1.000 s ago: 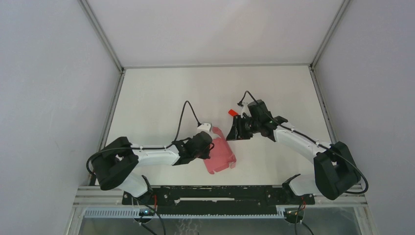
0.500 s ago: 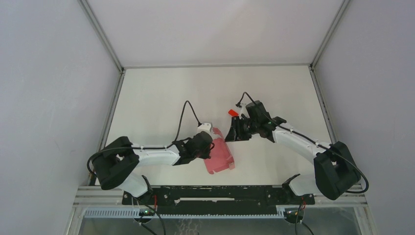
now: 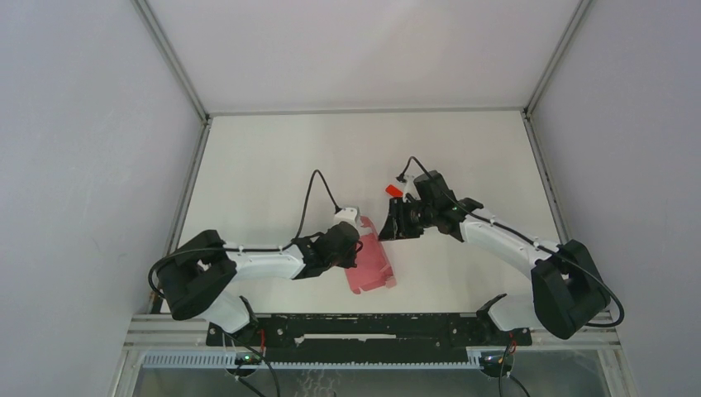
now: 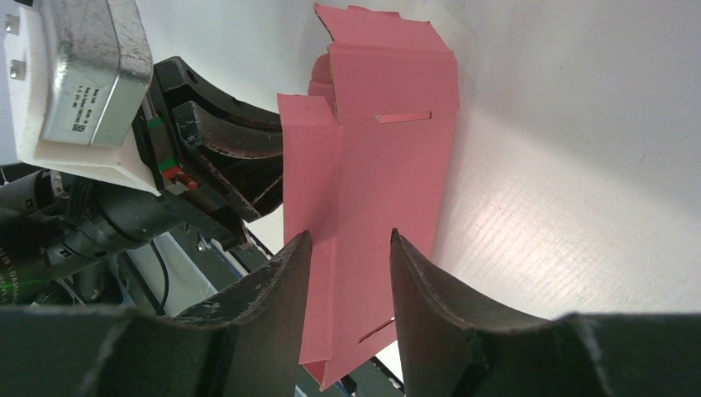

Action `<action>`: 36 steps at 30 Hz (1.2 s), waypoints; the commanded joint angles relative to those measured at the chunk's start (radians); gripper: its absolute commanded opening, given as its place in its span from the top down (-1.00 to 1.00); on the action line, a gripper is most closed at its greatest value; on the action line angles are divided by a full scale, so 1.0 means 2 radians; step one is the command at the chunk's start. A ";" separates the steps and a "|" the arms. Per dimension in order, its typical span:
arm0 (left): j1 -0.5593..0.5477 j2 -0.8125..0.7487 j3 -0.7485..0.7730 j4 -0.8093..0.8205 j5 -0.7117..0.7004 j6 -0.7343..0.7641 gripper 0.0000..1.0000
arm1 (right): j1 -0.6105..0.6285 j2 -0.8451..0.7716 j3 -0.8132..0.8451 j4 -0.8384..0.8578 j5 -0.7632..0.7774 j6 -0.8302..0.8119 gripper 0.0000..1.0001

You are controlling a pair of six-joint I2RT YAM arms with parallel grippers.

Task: Fold the paper box
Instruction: Fold the paper box at the center of the board.

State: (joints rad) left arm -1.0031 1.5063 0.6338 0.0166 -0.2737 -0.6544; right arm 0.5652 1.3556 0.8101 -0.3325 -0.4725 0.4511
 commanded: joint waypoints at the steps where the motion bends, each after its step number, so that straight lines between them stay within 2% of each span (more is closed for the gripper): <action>1: 0.000 0.014 -0.004 0.003 0.015 0.003 0.85 | 0.004 -0.020 0.001 0.020 -0.012 0.002 0.01; 25: 0.000 0.021 -0.001 0.004 0.017 0.005 0.85 | 0.032 -0.005 0.001 0.033 -0.018 0.008 -0.03; 36: 0.000 0.023 0.003 0.002 0.020 0.007 0.85 | 0.037 0.014 0.001 0.035 -0.015 0.005 0.04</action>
State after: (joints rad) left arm -1.0031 1.5234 0.6342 0.0555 -0.2577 -0.6544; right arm 0.6247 1.3701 0.8101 -0.3000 -0.4988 0.4561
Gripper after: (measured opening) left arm 0.076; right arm 0.483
